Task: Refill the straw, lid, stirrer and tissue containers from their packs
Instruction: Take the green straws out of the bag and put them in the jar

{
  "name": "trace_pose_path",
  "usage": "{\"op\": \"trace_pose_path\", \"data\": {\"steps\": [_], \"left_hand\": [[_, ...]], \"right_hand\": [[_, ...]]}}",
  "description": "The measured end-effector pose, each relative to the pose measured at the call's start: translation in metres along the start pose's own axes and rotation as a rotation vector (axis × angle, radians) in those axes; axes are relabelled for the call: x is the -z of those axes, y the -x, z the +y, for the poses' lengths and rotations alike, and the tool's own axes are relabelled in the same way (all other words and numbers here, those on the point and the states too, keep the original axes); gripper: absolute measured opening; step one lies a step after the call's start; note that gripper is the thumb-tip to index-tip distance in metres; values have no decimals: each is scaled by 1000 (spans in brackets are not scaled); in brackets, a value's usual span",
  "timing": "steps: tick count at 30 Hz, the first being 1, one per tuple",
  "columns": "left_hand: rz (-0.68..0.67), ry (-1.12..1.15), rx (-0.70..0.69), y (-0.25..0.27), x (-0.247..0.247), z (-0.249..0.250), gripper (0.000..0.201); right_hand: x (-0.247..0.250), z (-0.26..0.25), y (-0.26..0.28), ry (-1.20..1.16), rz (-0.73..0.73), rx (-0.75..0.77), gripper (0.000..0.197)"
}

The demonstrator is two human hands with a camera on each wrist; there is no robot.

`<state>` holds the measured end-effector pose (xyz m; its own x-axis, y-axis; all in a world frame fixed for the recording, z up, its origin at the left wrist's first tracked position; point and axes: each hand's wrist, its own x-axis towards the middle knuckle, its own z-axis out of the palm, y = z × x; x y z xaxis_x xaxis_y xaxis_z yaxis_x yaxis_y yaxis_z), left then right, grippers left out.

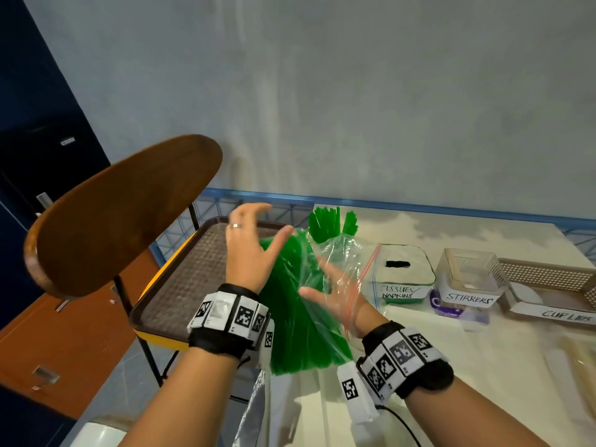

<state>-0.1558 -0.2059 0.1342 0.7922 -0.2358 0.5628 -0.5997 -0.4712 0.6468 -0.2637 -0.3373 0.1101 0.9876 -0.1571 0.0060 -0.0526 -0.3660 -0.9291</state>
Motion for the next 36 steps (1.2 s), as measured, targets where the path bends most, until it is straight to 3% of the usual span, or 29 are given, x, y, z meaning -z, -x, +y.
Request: {"op": "trace_pose_path", "data": {"steps": [1,3,4,6,8,10,15,21,26,29,32,33,36], "left_hand": [[7,121,130,0,1,-2,66],[-151,392,484,3,3,-3,86],[-261,527,601,6,1,-5,84],[-360,720,676,12,-4,-10,50],[-316,745,652,18,-6,-7,23],[-282,738,644,19,-8,-7,16],[-186,785,681,22,-11,-10,11],[-240,792,645,26,-15,-9,13],[-244,732,622,30,-19,-13,21],[-232,740,617,31,-18,-14,20],[-232,748,612,30,-16,-15,16],[-240,759,609,31,-16,-14,15],[-207,795,595,31,-19,-7,13]], "right_hand": [[2,1,1,-52,19,-26,71],[4,0,2,-160,61,-71,73],[4,0,2,-203,84,-93,74],[2,1,0,-198,160,-88,70],[1,0,0,-115,233,-36,64],[0,0,0,-110,258,-25,61],[-3,2,1,-56,174,-31,62],[-4,1,0,-74,91,-60,87],[-5,3,-5,-261,90,-108,82],[-5,6,-3,-282,-12,-99,86],[-1,1,-3,-292,-65,-151,66],[-1,3,-6,-324,-44,-171,56],[-4,-1,-9,-386,52,-212,50]]}}
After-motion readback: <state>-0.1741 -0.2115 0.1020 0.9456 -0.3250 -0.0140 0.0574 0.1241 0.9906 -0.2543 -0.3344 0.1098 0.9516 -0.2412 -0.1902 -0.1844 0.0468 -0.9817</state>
